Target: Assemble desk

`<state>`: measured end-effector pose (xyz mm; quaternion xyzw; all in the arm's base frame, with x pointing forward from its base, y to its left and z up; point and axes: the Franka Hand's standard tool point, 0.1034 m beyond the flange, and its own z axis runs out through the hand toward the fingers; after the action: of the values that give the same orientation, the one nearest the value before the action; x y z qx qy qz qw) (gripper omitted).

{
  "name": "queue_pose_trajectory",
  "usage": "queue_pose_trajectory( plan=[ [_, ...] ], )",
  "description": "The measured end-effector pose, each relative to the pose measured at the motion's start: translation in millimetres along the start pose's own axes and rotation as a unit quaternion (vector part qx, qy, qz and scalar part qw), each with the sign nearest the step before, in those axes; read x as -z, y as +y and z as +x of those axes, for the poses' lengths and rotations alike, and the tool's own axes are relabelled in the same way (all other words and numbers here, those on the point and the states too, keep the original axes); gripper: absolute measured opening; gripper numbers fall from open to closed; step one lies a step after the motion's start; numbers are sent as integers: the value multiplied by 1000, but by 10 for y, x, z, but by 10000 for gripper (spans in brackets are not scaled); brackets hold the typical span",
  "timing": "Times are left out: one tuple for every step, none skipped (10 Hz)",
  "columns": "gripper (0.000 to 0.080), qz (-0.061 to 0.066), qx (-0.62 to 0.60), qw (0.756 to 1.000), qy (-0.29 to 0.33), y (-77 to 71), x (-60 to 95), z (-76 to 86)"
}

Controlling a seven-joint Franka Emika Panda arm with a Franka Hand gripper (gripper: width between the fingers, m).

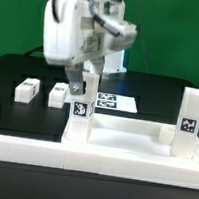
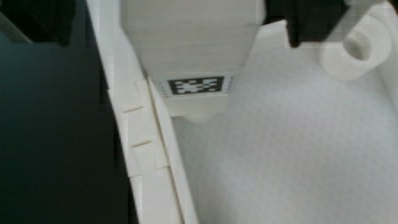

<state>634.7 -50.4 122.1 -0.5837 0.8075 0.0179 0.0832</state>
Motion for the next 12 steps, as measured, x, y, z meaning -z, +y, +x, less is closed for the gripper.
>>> queue_pose_trajectory(
  plan=[
    [640,7,1,1000,-6,-3,126,-53],
    [640,12,2,1000,-13,-7,239,-147],
    [648,15,6,1000,-16,-10,284,-215],
    [648,14,7,1000,-15,-5,256,-194],
    [649,14,8,1000,-15,-3,252,-199],
    [649,14,8,1000,-15,-2,250,-202],
    [649,13,8,1000,-15,-1,247,-202],
    [649,13,8,1000,-15,0,246,-203],
    [649,12,11,1000,-15,10,240,-230],
    [649,-10,27,1000,-11,142,185,-373],
    [649,-11,39,999,-11,276,106,-553],
    [649,-22,50,998,-7,454,-2,-658]
  ],
)
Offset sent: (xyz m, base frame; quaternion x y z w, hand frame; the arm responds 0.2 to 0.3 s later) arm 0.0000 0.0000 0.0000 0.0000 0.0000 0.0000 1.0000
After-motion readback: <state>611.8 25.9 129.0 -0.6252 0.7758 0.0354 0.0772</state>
